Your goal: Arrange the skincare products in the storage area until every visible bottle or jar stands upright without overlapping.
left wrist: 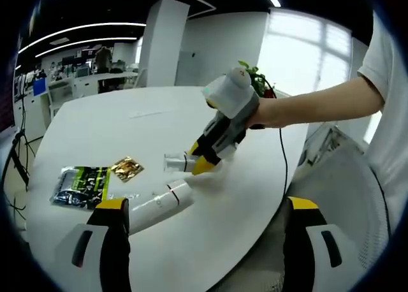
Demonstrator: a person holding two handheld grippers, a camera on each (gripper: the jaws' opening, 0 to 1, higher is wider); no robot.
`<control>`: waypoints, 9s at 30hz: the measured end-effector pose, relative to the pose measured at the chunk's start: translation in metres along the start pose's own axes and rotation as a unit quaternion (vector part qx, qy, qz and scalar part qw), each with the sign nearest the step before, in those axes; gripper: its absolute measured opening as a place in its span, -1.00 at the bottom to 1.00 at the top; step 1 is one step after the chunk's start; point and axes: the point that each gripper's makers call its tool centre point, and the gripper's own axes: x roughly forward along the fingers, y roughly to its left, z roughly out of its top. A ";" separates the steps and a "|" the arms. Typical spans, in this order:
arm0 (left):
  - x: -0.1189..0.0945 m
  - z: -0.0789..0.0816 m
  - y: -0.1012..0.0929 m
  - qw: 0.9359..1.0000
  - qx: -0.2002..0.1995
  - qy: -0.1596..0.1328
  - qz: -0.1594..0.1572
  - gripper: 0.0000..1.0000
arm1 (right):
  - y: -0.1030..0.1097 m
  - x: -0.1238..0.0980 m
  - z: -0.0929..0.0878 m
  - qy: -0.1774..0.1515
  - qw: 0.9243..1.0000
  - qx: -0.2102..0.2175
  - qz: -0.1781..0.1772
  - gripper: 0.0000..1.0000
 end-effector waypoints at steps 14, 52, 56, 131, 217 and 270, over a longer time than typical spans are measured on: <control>-0.004 0.012 -0.014 1.000 -0.009 -0.015 -0.024 0.83 | 0.022 -0.055 0.001 -0.091 0.994 0.056 -0.003 -0.62; -0.028 0.093 -0.092 0.969 -0.062 -0.139 -0.192 0.23 | 0.116 -0.186 0.048 -0.414 0.895 0.142 0.083 -0.62; -0.030 0.103 -0.100 0.963 -0.063 -0.151 -0.215 0.09 | 0.129 -0.194 0.051 -0.424 0.890 0.130 0.110 -0.62; -0.035 0.154 -0.151 0.969 0.084 -0.132 -0.191 -0.54 | 0.150 -0.236 0.075 -0.487 0.851 0.131 0.146 -0.64; -0.003 0.136 -0.166 0.937 0.262 -0.039 -0.228 -0.59 | 0.131 -0.220 0.036 -0.361 0.928 -0.040 0.081 -0.60; 0.201 0.035 -0.122 0.923 0.293 0.095 -0.229 -0.63 | -0.001 -0.076 -0.122 -0.197 0.980 -0.012 0.023 -0.59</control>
